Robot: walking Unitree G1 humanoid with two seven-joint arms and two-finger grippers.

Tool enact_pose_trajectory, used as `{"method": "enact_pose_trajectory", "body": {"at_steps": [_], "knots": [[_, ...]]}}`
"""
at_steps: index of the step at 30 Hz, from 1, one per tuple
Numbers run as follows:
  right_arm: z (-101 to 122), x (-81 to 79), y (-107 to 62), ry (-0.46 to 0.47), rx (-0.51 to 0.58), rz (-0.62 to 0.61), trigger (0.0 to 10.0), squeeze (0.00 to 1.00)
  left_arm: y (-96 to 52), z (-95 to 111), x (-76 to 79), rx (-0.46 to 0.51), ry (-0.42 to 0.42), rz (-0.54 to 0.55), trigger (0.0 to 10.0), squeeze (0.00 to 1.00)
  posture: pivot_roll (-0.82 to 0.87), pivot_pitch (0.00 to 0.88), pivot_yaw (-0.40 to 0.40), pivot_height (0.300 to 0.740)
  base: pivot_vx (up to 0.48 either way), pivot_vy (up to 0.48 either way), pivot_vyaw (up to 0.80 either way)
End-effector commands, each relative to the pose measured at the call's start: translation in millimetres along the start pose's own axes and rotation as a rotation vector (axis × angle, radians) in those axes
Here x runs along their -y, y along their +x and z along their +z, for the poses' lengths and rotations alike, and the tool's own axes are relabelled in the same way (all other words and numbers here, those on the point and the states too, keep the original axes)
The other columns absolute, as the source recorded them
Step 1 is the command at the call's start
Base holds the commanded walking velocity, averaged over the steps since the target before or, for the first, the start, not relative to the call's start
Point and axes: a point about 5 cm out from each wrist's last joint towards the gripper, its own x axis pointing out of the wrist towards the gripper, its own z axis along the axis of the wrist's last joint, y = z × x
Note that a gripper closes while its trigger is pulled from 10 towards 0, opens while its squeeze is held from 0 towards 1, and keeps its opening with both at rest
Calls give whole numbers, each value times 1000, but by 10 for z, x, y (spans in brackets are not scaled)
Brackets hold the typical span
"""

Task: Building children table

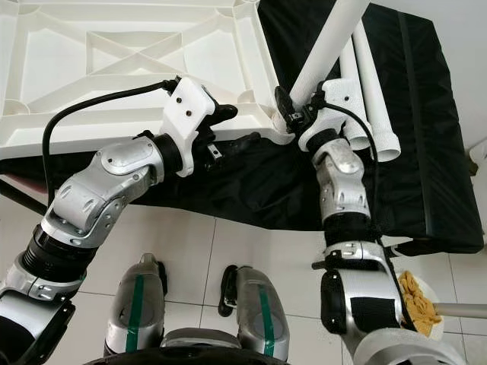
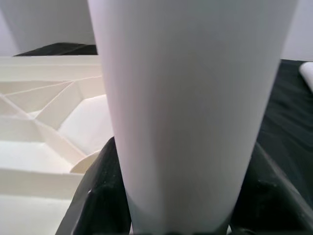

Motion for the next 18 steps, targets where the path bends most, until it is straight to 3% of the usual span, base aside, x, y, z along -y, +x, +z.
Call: {"method": "enact_pose_trajectory", "body": {"at_steps": [1,6,8,14,18], "knots": [[-108,38,-69,29,-48,-76,10000,0,2,-10,75,-10,3,-62,10000,0,128,38,-119,740,0,0,0],[-105,-89,-83,59,-29,-185,10000,0,2,-14,79,-11,3,-63,10000,0,124,36,-121,740,0,0,0],[-104,-205,-98,86,-19,-293,10000,0,7,-16,82,-11,2,-65,10000,0,121,33,-123,740,0,0,0],[-117,-407,-82,82,-37,-320,10000,0,16,-16,95,-8,1,-71,10000,0,118,32,-125,740,0,0,0],[-123,-344,-95,76,-54,-345,10000,0,20,-15,103,-7,0,-73,10000,0,118,35,-128,740,0,0,0]]}}
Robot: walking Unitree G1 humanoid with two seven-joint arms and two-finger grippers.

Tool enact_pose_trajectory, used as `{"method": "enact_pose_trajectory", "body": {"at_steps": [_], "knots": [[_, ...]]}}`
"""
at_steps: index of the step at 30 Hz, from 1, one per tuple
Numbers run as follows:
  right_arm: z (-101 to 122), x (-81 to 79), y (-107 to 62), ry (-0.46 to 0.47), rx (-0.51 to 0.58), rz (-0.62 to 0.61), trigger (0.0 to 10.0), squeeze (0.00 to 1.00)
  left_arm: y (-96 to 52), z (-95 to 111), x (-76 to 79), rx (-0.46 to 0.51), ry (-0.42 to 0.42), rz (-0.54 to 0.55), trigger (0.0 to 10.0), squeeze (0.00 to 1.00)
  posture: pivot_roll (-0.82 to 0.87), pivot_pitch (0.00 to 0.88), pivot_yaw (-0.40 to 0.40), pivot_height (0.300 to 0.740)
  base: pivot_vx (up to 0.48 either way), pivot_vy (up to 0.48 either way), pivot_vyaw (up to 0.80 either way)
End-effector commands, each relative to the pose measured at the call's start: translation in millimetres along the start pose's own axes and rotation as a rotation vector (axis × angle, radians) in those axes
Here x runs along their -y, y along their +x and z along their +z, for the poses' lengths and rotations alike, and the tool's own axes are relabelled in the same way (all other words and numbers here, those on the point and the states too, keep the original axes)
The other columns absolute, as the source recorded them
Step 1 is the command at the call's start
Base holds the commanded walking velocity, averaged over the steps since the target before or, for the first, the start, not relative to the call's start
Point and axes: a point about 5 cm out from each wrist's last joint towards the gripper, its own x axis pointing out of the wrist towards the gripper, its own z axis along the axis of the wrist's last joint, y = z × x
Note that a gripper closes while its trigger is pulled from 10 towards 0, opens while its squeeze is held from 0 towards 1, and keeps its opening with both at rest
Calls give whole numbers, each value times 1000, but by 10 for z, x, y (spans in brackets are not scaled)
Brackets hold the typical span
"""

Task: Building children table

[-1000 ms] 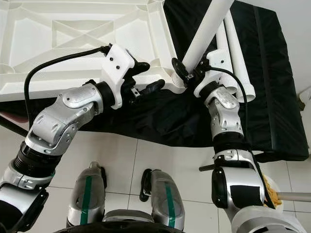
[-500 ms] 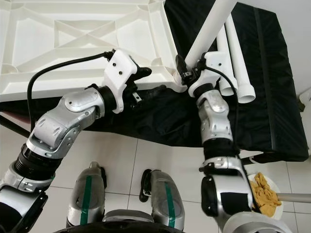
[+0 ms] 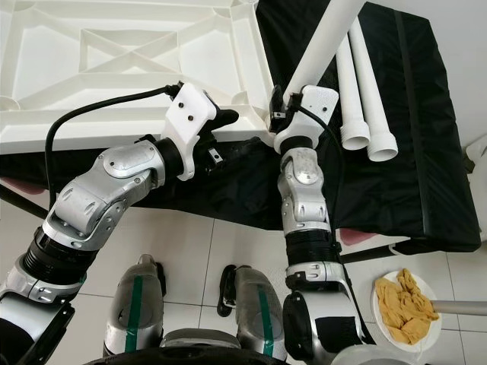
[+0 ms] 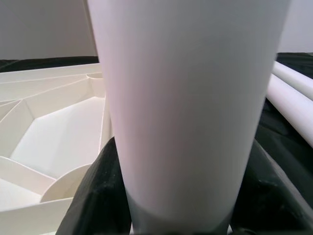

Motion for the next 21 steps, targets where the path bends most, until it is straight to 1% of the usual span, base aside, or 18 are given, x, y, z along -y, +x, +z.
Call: {"method": "enact_pose_trajectory", "body": {"at_steps": [1,5,6,11,13,15,17,19,21], "knots": [[-128,66,-50,17,-68,-41,10000,0,11,13,67,0,8,-59,10000,0,118,35,-128,740,0,0,0],[-117,59,-64,30,-78,-42,10000,0,9,11,62,0,8,-58,10000,0,117,35,-128,740,0,0,0],[-102,47,-68,34,-76,-33,10000,1000,9,12,60,0,9,-58,10000,0,116,34,-128,740,0,0,0],[-63,29,-70,44,-65,6,10000,1000,9,13,57,1,9,-57,10000,0,114,35,-127,740,0,0,0],[-29,75,-44,32,-51,32,10000,1000,12,15,56,1,9,-58,10000,0,113,34,-127,740,0,0,0],[-29,75,-44,32,-51,32,10000,1000,12,15,56,1,9,-58,10000,0,113,34,-127,740,0,0,0],[12,163,2,11,-39,82,10000,1000,14,19,56,3,10,-58,10000,0,113,36,-127,740,0,0,0],[12,163,2,11,-39,82,10000,1000,14,19,56,3,10,-58,10000,0,113,36,-127,740,0,0,0],[40,229,46,1,-48,165,10000,1000,15,23,52,4,11,-56,10000,0,112,36,-126,740,0,0,0]]}}
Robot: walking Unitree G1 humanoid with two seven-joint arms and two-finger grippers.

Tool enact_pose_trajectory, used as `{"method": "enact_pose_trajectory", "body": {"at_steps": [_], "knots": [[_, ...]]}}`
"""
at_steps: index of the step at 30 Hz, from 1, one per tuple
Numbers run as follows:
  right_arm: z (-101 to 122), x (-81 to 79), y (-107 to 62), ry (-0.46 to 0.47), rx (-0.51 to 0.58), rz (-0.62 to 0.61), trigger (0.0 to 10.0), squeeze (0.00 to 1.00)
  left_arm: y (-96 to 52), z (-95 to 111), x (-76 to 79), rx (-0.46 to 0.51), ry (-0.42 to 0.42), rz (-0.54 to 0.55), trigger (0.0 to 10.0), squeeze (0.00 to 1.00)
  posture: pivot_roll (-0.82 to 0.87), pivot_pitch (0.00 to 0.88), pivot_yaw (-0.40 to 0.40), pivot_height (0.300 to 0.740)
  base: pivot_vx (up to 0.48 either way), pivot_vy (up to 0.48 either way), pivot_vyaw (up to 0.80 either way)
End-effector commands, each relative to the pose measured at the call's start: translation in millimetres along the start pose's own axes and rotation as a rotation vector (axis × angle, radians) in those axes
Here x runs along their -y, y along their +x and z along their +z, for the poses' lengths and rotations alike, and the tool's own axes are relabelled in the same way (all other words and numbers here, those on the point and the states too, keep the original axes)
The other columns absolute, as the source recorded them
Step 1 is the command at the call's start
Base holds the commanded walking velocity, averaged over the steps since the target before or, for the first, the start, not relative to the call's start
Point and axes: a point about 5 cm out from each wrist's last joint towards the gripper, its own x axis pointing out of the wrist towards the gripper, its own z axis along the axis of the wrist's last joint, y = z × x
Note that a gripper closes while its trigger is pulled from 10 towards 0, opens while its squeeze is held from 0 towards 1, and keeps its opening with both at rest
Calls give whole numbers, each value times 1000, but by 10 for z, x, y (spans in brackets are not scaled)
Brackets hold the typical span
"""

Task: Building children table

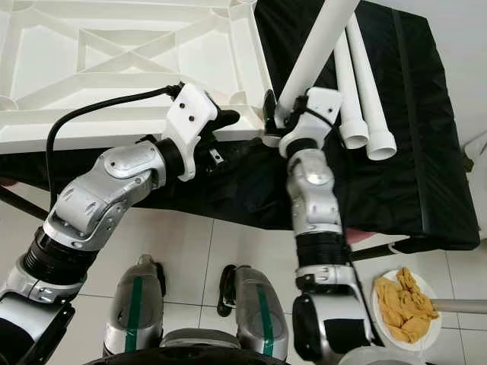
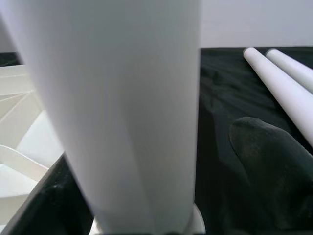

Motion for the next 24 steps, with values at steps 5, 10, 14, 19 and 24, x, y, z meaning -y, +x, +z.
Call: {"method": "enact_pose_trajectory", "body": {"at_steps": [5,10,14,19,24], "knots": [[42,126,56,-24,-22,158,10000,0,12,32,42,7,12,-51,10000,0,114,39,-125,740,0,0,0],[83,199,85,-52,-33,313,10000,0,5,41,32,8,14,-47,10000,0,114,45,-117,740,0,0,0],[69,248,94,-67,-58,402,10000,0,5,49,27,10,14,-46,10000,0,115,48,-117,740,0,0,0],[63,326,155,-75,-83,480,10000,0,2,64,9,12,17,-40,10000,0,123,45,-111,740,0,0,0],[45,337,185,-76,-96,519,10000,0,0,72,0,12,21,-37,10000,0,126,43,-111,740,0,0,0]]}}
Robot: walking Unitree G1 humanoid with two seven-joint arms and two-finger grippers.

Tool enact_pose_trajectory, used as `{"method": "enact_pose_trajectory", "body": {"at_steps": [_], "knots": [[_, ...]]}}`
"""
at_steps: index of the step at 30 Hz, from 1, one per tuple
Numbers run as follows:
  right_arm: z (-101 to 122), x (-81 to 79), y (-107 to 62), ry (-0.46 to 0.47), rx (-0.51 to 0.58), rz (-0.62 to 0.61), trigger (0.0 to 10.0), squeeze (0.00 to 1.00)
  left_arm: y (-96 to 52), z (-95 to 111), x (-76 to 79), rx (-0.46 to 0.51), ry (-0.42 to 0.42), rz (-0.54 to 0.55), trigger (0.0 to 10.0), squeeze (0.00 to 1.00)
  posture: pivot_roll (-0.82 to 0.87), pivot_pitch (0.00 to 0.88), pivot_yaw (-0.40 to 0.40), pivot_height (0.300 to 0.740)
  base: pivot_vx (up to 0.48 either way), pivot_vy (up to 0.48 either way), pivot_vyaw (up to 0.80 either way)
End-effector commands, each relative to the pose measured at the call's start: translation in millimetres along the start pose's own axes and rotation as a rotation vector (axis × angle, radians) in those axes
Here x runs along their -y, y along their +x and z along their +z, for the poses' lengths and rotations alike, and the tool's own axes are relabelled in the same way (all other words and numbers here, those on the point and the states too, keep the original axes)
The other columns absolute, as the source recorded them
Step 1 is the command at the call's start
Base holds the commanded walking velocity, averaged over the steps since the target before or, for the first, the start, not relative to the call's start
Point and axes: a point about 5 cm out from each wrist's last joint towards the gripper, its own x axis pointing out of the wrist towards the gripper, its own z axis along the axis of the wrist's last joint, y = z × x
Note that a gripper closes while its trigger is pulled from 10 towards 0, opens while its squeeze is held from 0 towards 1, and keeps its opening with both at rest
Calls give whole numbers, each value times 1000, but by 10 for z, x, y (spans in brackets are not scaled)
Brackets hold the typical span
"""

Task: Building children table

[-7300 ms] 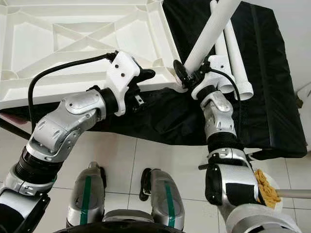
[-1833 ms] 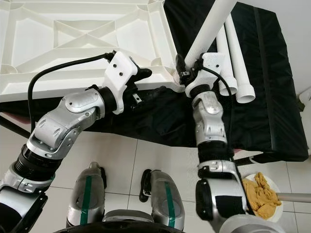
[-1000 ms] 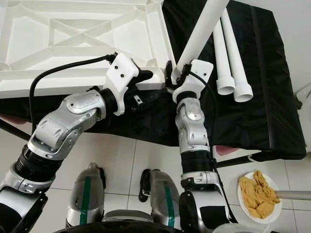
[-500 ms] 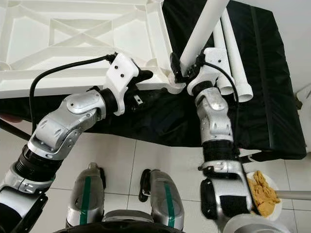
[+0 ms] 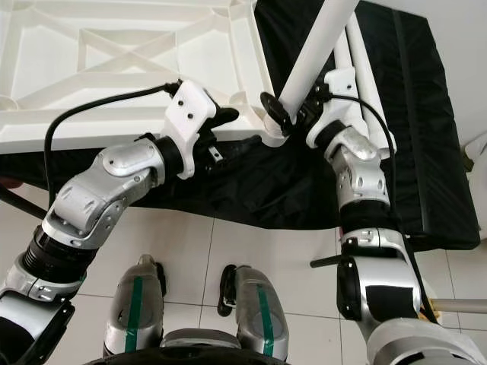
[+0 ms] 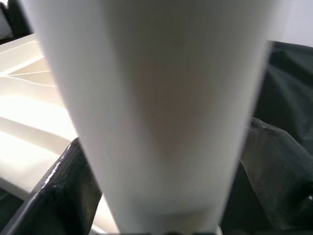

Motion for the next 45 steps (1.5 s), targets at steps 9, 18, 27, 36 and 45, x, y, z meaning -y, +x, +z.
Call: {"method": "enact_pose_trajectory", "body": {"at_steps": [9,18,27,36,45], "knots": [[-15,59,-13,34,-6,50,0,0,4,42,24,5,11,-42,10000,0,128,45,-111,740,0,0,0],[-65,51,-27,46,-10,67,1725,0,4,43,29,6,9,-43,10000,0,127,47,-113,740,0,0,0],[-69,-18,-12,68,23,32,10000,0,1,39,38,6,7,-46,10000,0,127,48,-119,740,0,0,0],[-119,-178,30,67,52,-131,10000,0,5,27,63,5,4,-54,10000,0,123,40,-122,740,0,0,0],[-121,-291,30,94,81,-294,10000,0,6,16,74,2,4,-63,10000,0,118,32,-120,740,0,0,0]]}}
